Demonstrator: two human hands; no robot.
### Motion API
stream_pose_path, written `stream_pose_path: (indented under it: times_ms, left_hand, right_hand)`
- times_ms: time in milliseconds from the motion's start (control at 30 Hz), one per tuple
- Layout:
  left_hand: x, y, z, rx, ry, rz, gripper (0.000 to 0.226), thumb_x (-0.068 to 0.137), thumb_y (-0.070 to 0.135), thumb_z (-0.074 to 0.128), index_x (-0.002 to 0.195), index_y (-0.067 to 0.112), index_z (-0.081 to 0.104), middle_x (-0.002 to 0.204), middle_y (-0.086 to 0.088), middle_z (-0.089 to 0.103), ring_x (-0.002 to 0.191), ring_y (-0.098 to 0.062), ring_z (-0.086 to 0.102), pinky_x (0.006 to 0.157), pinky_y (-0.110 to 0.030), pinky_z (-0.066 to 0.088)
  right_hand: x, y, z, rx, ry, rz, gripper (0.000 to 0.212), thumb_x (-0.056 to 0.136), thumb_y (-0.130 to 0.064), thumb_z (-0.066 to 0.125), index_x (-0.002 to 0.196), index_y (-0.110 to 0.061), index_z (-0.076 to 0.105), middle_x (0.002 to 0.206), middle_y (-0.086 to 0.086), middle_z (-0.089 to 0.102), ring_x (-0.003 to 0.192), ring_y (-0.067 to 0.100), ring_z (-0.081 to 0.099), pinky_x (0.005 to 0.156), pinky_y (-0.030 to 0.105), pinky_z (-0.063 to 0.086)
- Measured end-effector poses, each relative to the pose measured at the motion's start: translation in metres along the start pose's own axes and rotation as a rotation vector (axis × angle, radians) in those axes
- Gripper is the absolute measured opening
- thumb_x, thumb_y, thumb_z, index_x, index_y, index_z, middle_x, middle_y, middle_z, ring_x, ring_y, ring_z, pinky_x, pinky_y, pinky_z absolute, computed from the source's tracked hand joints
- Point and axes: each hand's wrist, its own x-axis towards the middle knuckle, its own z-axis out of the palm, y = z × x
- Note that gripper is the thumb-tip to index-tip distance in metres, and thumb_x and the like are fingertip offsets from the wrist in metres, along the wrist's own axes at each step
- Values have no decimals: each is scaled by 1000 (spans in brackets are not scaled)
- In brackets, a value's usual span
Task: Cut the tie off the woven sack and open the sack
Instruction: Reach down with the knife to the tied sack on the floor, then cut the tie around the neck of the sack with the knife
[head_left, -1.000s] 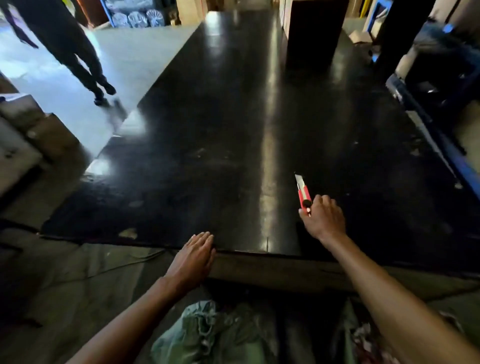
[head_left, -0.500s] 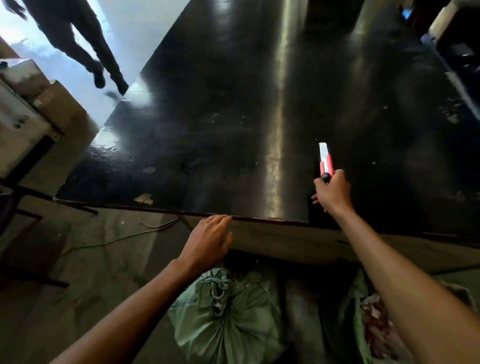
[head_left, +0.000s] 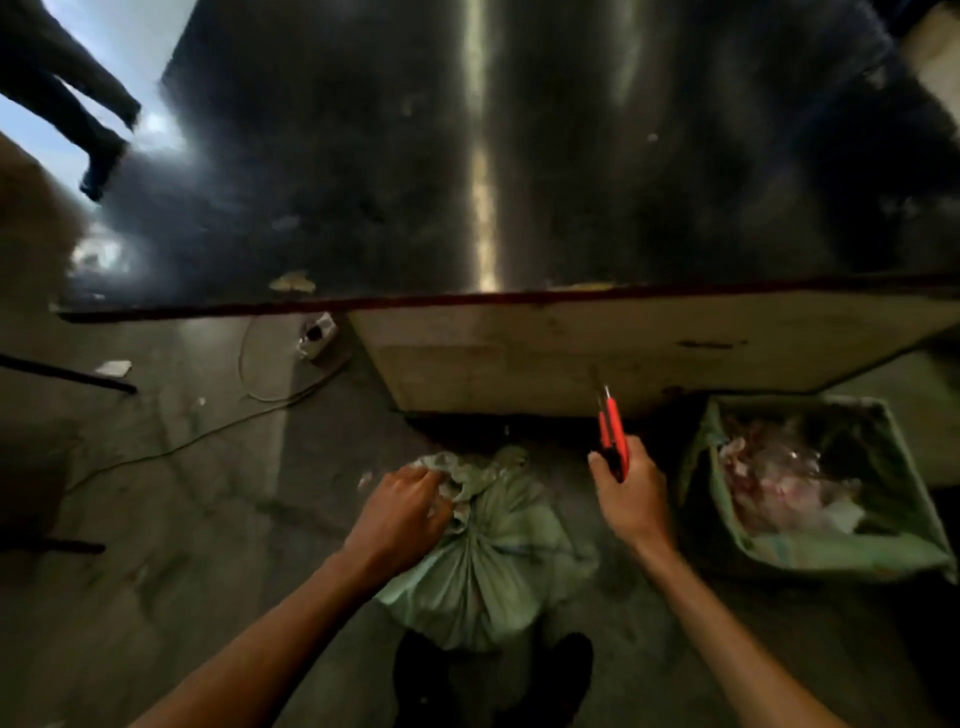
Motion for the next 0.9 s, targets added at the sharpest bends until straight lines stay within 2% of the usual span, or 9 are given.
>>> stream_pose_path:
  times_ms: [100,200,300,467,533,600,667,767,900]
  left_hand:
    - [2,-18,55,-26,-41,-64,36,88,35,51,105,8,65,105,-11,70,97,-29,64,81,-35,49]
    - [26,-39,136,-42,-69,-115,45,93,34,50,131,10,49,134,-10,55,125,-25,47,102,-34,35]
    - [57,-63,222,1,-101,-84,60,93,40,47,143,9,32,151,-11,34,141,-24,26,114,-34,21]
    - [126,-103,345,164,-69,-76,84,87,52,49,147,3,15,158,-17,13,146,-29,5,118,-39,4]
    - [151,-121,385,171,-115,-102,92,84,57,51,147,4,11,156,-19,20,144,-31,14,117,-40,12]
    - [170,-137,416,109,-195,-191,103,76,64,56,148,6,10,149,-20,36,136,-34,33,108,-44,29]
    - [182,-151,442,119,-196,-283,110,66,74,58,144,5,21,141,-20,45,129,-36,43,101,-45,37]
    - [202,-172,464,149,-146,-300,89,69,70,60,130,8,44,133,-21,53,121,-37,49,96,-43,41]
    - [226,-202,450,-109,-33,-272,61,78,57,60,122,15,59,124,-16,62,112,-34,58,90,-38,48]
  right_hand:
    - [-13,56,42,-15,-87,17,9,88,-17,57,84,-12,51,58,-3,46,52,15,47,46,30,32]
    - [-7,127,97,36,-132,29,4,89,-17,55,89,-13,53,58,-6,45,51,12,47,50,29,37]
    - [2,199,148,85,-165,50,4,91,-19,53,89,-18,49,58,-5,45,49,11,46,49,31,38]
    - [29,296,216,65,-93,-25,7,91,-26,52,88,-21,49,58,-6,47,48,3,47,43,17,35]
    - [46,327,240,129,-56,0,10,92,-30,50,86,-22,51,57,-5,47,44,2,48,40,14,35]
    - [66,349,261,227,-9,38,24,91,-42,44,76,-26,52,58,-3,49,46,7,50,47,27,41]
    - [86,366,276,259,24,73,32,92,-47,38,69,-27,50,57,-2,50,49,18,49,51,32,40]
    - [116,372,288,273,22,13,30,94,-42,36,70,-29,48,59,-1,49,49,19,47,49,28,36]
    - [132,360,293,247,-18,-163,18,94,-33,44,87,-18,50,61,-1,46,50,15,46,44,23,41]
